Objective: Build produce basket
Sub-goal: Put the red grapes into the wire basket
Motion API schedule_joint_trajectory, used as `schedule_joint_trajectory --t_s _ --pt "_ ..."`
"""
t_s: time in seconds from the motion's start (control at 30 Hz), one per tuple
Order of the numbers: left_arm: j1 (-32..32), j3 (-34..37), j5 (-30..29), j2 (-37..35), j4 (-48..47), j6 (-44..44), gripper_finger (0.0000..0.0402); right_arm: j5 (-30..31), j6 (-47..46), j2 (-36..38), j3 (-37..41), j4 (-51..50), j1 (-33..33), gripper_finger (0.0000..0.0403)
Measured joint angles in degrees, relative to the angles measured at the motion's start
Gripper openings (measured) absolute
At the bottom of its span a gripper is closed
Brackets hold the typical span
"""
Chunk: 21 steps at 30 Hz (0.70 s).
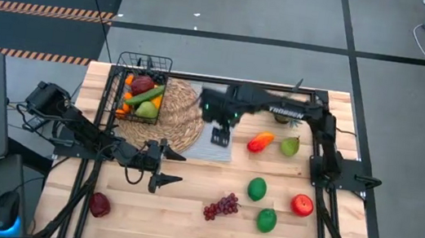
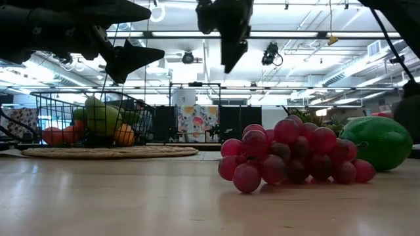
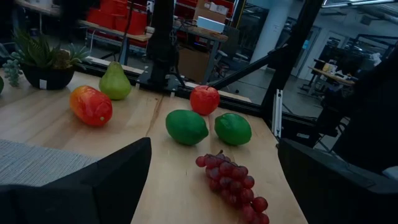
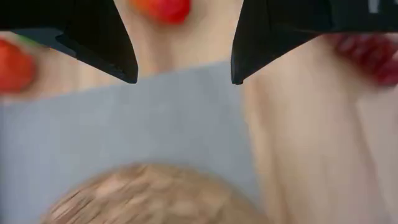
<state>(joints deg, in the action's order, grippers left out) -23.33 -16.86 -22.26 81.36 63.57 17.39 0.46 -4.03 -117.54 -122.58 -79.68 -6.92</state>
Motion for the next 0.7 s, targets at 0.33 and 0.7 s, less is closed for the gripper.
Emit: schedule_joint_trajectory --t_s 0.33,0.7 --pt "-0.35 0.00 -0.02 0.00 0.00 1.99 0.0357 4.43 -8.46 -0.08 1.90 -2.66 12.97 0.0259" --pt "-6.45 -0.02 -4.10 0.00 0.00 3.72 0.0357 4.45 -11.97 -0.08 6.75 2.06 21.39 0.0252"
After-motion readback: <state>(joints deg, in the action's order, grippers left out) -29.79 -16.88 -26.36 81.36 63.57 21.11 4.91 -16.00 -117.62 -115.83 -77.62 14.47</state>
